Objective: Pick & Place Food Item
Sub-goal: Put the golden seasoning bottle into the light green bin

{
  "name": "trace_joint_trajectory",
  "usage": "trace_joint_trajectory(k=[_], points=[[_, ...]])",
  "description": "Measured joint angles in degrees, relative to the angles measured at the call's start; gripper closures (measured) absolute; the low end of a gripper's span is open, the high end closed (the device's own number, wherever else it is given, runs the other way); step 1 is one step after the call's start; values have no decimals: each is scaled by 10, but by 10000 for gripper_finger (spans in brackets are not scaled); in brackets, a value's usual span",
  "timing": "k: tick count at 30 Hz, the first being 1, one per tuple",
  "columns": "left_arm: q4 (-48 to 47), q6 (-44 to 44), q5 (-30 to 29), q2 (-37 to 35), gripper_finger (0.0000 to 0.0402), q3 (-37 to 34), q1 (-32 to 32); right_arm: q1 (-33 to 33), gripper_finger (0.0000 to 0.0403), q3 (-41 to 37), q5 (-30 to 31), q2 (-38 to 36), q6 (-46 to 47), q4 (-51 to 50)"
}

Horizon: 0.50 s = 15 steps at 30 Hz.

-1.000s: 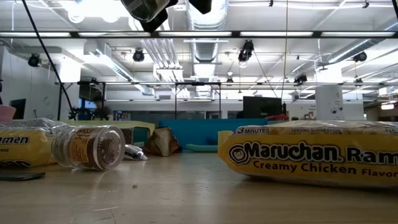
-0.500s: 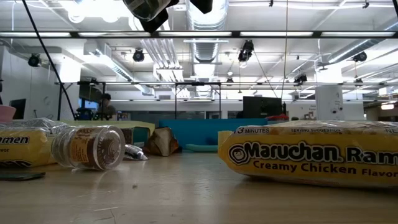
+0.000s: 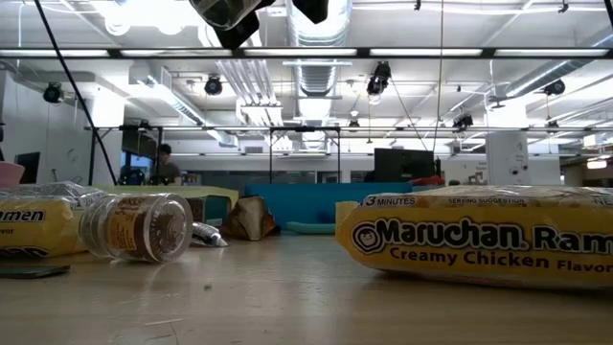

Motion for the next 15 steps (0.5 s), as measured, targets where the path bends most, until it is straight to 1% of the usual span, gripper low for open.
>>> trace_joint_trajectory(k=[8,9,13,15], points=[[1,-9,-1,0,119,0,0,0,133,0,-3,0,-2,0],[1,-12,-1,0,113,0,0,0,133,0,-4,0,-2,0],[4,-30,0,0,48,0,0,0,133,1,-3,0,-2,-6],[4,-37,0,-1,22,0,0,0,133,1,-3,0,7,-14]])
